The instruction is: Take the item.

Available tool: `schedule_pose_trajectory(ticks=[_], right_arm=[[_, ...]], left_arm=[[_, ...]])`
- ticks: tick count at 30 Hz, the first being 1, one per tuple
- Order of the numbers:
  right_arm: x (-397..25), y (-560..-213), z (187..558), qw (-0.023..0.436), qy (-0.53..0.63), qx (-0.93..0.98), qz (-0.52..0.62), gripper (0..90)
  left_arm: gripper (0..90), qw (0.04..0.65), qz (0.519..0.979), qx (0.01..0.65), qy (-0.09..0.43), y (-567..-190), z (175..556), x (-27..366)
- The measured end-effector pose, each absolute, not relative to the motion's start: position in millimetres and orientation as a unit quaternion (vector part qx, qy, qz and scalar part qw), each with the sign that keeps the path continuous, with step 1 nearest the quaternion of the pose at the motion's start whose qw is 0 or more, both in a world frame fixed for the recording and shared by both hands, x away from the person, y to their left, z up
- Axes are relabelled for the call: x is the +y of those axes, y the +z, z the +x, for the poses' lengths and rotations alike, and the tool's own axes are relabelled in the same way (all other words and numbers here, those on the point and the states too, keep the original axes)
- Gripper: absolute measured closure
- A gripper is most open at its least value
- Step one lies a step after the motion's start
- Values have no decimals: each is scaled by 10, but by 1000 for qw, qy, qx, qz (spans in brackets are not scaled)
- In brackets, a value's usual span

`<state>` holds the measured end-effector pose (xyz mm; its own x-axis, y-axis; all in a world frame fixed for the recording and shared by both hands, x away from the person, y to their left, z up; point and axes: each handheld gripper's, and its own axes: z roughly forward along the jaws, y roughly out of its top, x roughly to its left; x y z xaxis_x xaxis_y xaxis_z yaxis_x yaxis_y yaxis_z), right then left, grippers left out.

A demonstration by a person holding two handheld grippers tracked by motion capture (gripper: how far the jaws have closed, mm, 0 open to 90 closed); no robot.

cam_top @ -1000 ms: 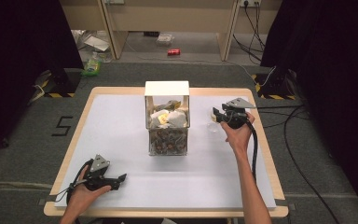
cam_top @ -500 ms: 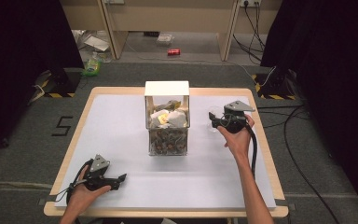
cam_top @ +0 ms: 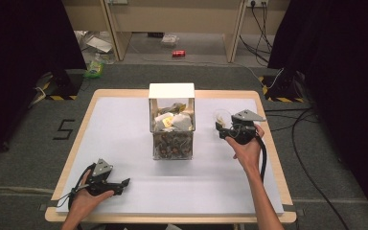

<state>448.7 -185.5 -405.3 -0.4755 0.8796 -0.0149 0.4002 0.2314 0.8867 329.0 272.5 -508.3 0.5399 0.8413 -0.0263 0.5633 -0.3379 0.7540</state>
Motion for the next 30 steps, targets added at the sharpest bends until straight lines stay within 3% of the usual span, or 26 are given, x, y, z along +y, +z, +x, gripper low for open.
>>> schedule_pose_trajectory(ticks=[10,30], right_arm=[[-1797,-4105,4390,267,436,745,429,179],[-1840,-4220,4123,256,442,745,429,178]], left_arm=[[116,369,797,441,188,-5082,3290,2726],[115,368,796,441,189,-5082,3290,2724]])
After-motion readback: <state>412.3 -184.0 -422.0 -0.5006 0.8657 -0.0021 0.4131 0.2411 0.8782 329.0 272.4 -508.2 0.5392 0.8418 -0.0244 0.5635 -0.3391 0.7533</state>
